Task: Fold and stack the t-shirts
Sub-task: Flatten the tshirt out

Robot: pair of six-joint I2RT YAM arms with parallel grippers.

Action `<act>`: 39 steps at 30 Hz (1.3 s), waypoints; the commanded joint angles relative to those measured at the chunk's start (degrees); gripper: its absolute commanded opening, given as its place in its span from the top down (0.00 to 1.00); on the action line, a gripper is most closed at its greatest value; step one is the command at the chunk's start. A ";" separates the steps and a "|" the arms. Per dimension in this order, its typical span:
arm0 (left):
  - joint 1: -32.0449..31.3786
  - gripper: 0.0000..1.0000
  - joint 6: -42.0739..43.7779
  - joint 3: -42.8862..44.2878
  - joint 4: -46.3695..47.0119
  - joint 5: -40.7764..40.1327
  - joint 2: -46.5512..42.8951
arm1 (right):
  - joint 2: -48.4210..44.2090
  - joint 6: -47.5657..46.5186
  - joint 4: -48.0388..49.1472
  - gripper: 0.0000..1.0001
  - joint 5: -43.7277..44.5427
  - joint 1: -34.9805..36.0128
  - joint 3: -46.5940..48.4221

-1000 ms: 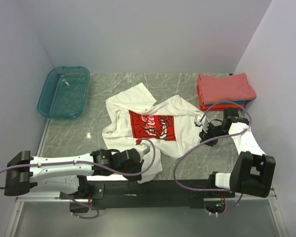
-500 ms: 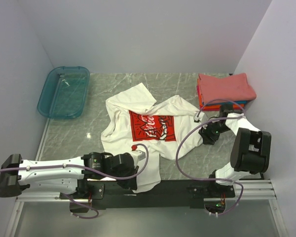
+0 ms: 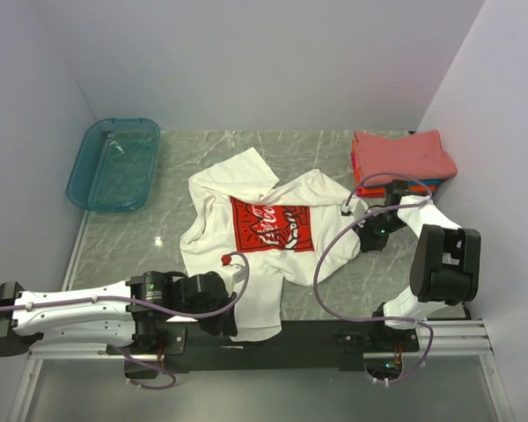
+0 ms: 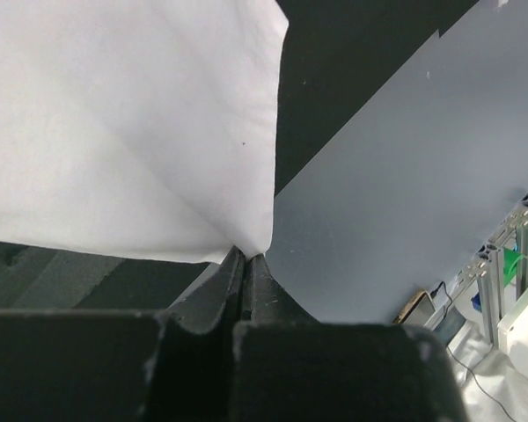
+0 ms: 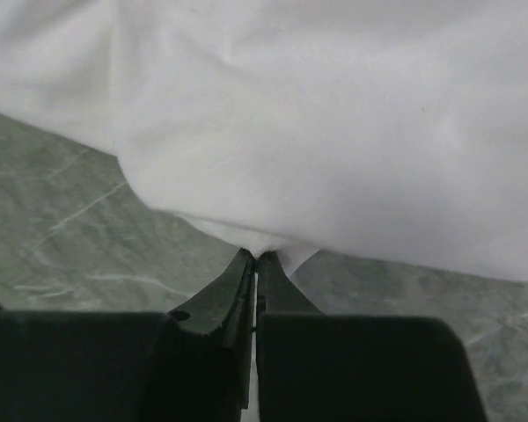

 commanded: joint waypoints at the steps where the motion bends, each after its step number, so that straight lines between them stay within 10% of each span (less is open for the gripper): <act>1: -0.38 0.99 -1.64 1.17 -2.34 -2.83 -2.76 | -6.11 -0.16 -12.04 1.00 -3.70 0.43 5.75; 8: -0.29 1.00 -1.20 3.19 -5.59 -8.28 -5.40 | -0.43 16.14 -9.48 0.97 -11.45 12.80 24.88; 14: -0.29 0.99 -3.92 1.18 -4.10 -11.45 -8.91 | 14.17 45.09 8.04 0.52 -6.71 16.95 39.31; 24: -0.21 1.00 -3.93 -0.77 -1.20 -12.42 -8.48 | 12.06 36.40 0.84 0.50 -8.38 9.31 32.48; 39: -0.20 1.00 -4.10 -2.17 0.56 -10.84 -6.72 | 25.77 48.78 5.05 0.50 -6.62 14.41 36.96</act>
